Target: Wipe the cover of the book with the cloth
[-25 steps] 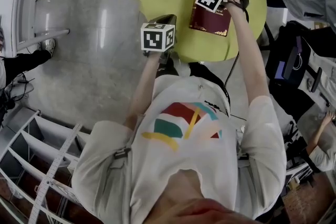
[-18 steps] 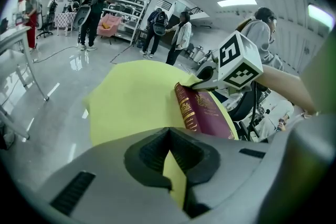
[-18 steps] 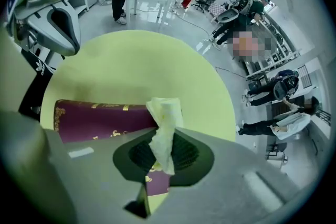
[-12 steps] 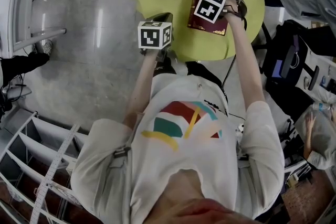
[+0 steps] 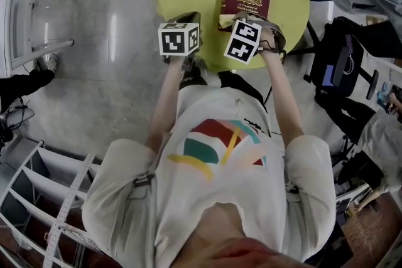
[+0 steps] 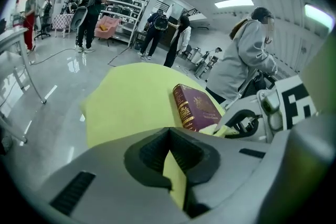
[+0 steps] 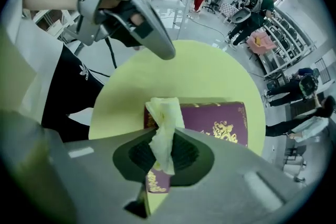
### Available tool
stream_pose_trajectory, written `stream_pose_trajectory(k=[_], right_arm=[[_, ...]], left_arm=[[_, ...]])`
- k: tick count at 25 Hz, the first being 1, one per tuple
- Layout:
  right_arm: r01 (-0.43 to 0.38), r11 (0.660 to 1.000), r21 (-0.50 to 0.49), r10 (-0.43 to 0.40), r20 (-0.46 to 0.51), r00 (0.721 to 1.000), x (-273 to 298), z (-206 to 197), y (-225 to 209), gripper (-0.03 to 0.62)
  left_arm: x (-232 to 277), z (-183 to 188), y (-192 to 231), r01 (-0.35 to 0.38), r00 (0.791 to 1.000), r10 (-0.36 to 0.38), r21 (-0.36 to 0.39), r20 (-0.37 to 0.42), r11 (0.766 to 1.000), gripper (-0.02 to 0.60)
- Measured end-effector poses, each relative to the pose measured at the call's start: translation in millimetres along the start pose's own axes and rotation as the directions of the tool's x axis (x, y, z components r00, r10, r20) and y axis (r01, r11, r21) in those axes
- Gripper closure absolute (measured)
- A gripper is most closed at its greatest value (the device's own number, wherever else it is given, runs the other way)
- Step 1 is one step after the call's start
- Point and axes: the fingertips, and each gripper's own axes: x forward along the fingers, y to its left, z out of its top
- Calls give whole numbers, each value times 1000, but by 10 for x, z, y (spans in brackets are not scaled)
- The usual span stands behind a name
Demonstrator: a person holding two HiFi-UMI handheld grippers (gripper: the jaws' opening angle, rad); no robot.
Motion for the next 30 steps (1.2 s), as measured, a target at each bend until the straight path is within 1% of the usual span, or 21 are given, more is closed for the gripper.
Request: stream_pose_trajectory(k=[4, 7, 12, 17, 19, 21, 23, 25, 27, 30], right_arm=[[-18, 1000, 9, 18, 2, 1000, -42, -28, 287, 564], [-20, 1000, 20, 20, 6, 1000, -48, -54, 398, 564], [-32, 998, 48, 32, 7, 999, -41, -75, 453, 563], [-36, 998, 46, 36, 8, 999, -59, -69, 439, 563], [10, 998, 60, -11, 20, 1000, -137, -42, 313, 563], [111, 989, 93, -114, 30, 993, -243, 15, 24, 563], [226, 967, 115, -230, 21, 973, -320, 92, -355, 563], [317, 943, 102, -318, -10, 948, -334, 177, -718, 563], [369, 927, 70, -367, -43, 929, -281, 267, -1019, 563], [386, 923, 13, -383, -95, 919, -105, 359, -1350, 563]], left_arm=[[-3, 28, -13, 9, 1000, -9, 3, 6, 1000, 566], [11, 38, -13, 12, 1000, -12, 5, 5, 1000, 566], [22, 55, -11, 17, 1000, -17, 9, 4, 1000, 566], [26, 62, 2, 22, 1000, -22, 11, 4, 1000, 566], [10, 67, 19, 24, 1000, -24, 8, 7, 1000, 566], [-10, 78, 61, 21, 1000, -21, 3, 12, 1000, 566], [-28, 86, 114, 17, 1000, -17, -4, 17, 1000, 566], [-49, 85, 161, 14, 1000, -14, -11, 20, 1000, 566], [-73, 70, 209, 12, 1000, -11, -19, 22, 1000, 566], [-104, 27, 306, 2, 1000, -1, -35, 20, 999, 566]])
